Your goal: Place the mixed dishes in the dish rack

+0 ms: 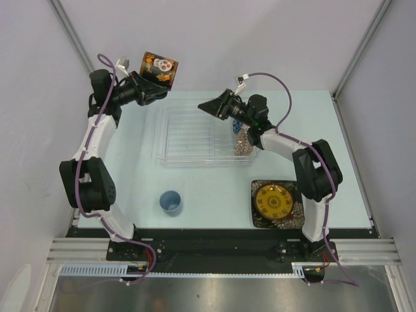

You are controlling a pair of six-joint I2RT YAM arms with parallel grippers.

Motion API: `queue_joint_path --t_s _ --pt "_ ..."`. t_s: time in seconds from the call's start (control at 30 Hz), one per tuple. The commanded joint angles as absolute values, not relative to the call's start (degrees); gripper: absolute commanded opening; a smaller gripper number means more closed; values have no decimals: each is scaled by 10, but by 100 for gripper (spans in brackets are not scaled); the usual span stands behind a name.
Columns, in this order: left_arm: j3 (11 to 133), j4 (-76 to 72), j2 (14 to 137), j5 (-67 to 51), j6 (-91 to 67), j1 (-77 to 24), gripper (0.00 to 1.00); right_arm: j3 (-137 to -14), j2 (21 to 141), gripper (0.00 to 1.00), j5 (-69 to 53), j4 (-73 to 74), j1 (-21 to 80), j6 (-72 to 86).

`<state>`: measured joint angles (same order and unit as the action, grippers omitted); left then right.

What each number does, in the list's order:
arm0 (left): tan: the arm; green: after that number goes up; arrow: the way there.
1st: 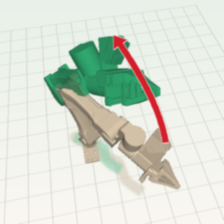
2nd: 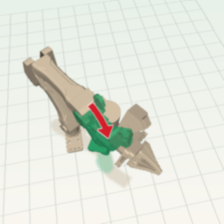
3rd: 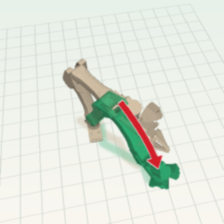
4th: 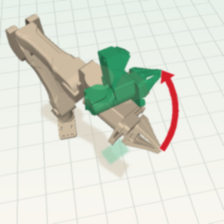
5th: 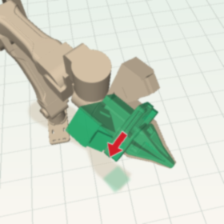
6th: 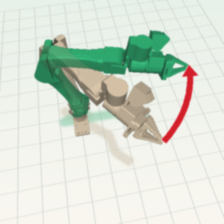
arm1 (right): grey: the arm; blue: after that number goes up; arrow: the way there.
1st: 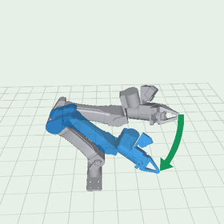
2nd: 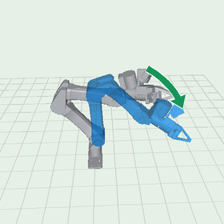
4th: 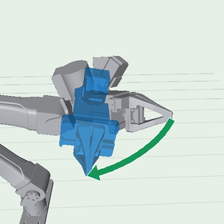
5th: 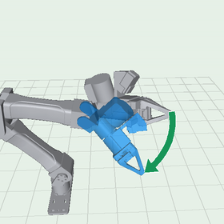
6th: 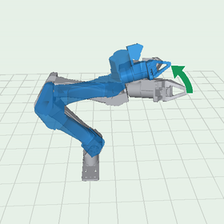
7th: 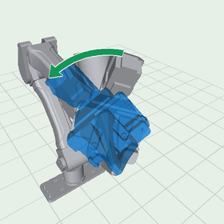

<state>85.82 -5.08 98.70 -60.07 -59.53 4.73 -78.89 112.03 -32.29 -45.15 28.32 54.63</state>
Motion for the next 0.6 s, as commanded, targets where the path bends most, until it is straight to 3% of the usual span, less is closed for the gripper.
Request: queue_joint_path --t_s 0.0,0.23,0.57 --pt "931 81 921 -528 -351 38 0 -763 1057 47 -355 -422 241 519" --pt "926 244 913 -375 -132 5 0 -722 942 47 -362 -377 192 494" --pt "842 215 896 -224 22 -96 0 -681 855 47 -380 -340 132 490"
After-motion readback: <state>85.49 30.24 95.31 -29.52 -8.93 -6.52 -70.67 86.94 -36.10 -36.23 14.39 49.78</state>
